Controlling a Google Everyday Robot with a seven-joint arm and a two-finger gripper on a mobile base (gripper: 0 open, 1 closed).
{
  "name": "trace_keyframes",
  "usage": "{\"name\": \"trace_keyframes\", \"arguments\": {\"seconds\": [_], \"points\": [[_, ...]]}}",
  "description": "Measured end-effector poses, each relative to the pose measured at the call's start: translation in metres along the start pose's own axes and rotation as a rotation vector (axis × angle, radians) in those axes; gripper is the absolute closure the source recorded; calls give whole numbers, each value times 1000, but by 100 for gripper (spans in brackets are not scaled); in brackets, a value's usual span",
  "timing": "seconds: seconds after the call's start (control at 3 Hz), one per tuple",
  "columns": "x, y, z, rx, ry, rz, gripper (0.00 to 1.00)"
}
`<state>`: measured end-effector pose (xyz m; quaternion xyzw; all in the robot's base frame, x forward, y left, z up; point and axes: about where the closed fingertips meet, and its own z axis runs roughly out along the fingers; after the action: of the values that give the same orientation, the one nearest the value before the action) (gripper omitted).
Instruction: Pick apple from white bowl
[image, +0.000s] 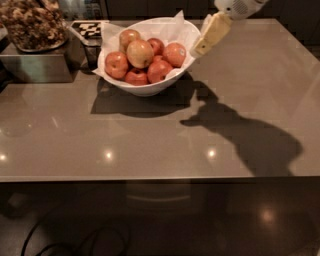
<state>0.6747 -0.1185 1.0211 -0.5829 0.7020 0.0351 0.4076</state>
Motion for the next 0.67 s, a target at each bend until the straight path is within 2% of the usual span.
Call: {"name": "trace_keyframes", "arguments": {"seconds": [0.33, 0.67], "points": [[-2, -3, -3, 22, -19, 15, 0], [-7, -1, 22, -13, -74, 39, 0]]}}
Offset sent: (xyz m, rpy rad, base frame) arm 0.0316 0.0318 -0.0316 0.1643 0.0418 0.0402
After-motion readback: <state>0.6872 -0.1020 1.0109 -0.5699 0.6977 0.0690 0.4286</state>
